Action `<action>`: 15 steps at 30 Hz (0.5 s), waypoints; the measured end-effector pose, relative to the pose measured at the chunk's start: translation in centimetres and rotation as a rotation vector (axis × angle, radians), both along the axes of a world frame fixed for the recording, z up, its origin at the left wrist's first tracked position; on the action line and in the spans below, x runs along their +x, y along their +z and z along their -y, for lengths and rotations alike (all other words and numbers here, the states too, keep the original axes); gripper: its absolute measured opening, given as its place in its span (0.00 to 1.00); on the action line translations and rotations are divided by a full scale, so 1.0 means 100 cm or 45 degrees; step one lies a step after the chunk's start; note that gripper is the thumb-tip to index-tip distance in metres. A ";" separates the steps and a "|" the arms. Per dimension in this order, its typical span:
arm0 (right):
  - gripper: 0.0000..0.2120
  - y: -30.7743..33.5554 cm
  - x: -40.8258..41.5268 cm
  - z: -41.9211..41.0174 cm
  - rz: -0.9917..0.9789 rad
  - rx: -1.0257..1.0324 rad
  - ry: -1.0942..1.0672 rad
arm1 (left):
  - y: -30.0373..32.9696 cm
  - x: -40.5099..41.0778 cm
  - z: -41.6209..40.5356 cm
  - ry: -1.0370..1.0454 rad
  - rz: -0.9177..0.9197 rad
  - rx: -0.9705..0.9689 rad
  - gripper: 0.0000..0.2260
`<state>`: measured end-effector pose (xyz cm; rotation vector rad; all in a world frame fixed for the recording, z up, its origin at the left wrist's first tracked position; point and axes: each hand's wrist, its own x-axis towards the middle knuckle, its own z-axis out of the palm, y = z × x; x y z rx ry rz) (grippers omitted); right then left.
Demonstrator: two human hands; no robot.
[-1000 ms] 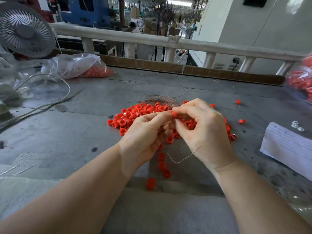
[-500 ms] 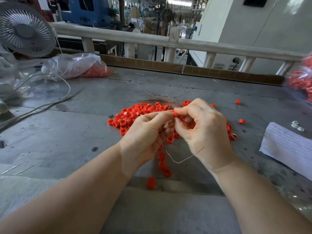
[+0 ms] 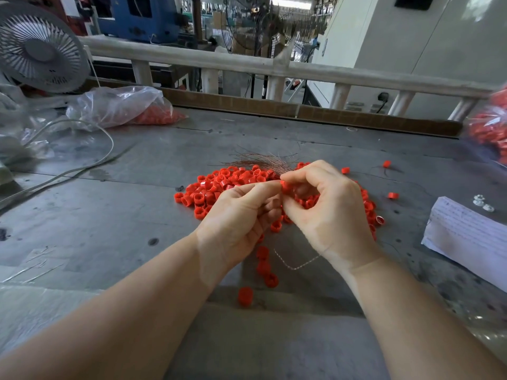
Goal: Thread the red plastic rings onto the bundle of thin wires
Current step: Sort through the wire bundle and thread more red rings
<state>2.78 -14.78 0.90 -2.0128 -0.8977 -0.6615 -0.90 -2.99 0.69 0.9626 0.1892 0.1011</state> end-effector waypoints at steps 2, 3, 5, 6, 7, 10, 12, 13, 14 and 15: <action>0.07 0.000 0.000 0.000 -0.017 0.009 -0.010 | 0.000 0.000 0.001 -0.001 -0.009 0.005 0.08; 0.07 0.000 0.000 0.000 -0.013 0.010 -0.013 | 0.000 0.000 0.001 0.001 -0.013 0.004 0.07; 0.06 0.000 0.001 0.001 0.006 0.017 -0.007 | 0.001 0.000 0.001 0.002 -0.013 0.006 0.07; 0.05 0.000 0.001 0.001 0.015 0.023 -0.006 | 0.002 -0.001 0.001 0.000 -0.012 0.011 0.07; 0.05 0.001 0.001 0.002 0.018 0.032 -0.007 | 0.003 -0.001 0.001 -0.002 -0.016 0.016 0.07; 0.03 0.001 0.002 0.002 0.013 0.066 -0.010 | 0.008 -0.003 0.000 -0.035 -0.061 -0.021 0.09; 0.03 0.001 0.002 0.002 0.003 0.086 -0.012 | 0.010 -0.003 -0.001 -0.035 -0.081 -0.065 0.10; 0.02 0.001 0.002 0.002 -0.001 0.092 -0.012 | 0.010 -0.003 -0.001 -0.029 -0.082 -0.079 0.12; 0.02 0.000 0.002 0.002 -0.002 0.096 -0.015 | 0.010 -0.003 -0.001 -0.025 -0.080 -0.088 0.13; 0.02 0.000 0.001 0.002 0.000 0.100 -0.018 | 0.010 -0.004 -0.001 -0.021 -0.077 -0.087 0.14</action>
